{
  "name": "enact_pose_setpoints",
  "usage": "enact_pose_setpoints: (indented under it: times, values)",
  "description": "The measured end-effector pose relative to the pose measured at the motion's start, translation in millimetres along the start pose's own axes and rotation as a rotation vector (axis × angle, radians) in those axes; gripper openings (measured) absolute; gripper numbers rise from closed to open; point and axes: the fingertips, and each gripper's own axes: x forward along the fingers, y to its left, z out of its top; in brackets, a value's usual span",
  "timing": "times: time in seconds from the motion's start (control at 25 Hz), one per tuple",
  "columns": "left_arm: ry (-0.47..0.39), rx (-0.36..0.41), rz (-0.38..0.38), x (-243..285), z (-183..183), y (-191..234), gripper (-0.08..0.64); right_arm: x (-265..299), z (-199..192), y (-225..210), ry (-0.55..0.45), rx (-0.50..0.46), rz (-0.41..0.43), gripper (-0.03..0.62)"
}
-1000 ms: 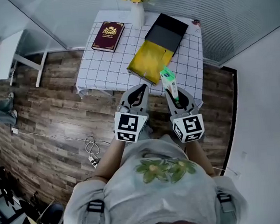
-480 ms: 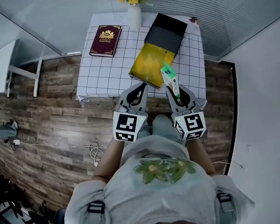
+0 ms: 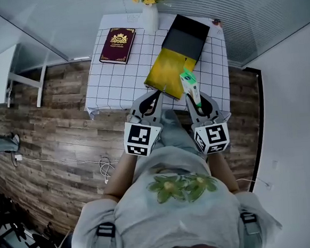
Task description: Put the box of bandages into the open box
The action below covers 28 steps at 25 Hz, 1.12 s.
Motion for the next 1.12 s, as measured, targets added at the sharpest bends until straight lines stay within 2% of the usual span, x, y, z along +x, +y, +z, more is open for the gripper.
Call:
enact_pose_setpoints:
  times: [0.28, 0.44, 0.8, 1.12]
  values:
    - [0.008, 0.014, 0.010, 16, 5, 16, 0.008, 21, 2, -14, 0.000, 0.001, 0.005, 0.084]
    - [-0.007, -0.006, 0.040, 30, 9, 30, 0.008, 38, 3, -20, 0.005, -0.007, 0.027, 0.084]
    - [0.027, 0.010, 0.005, 63, 13, 42, 0.008, 67, 7, -35, 0.018, -0.002, 0.033, 0.084]
    - [0.037, -0.003, 0.005, 80, 11, 62, 0.008, 86, 3, -43, 0.049, 0.004, 0.029, 0.084]
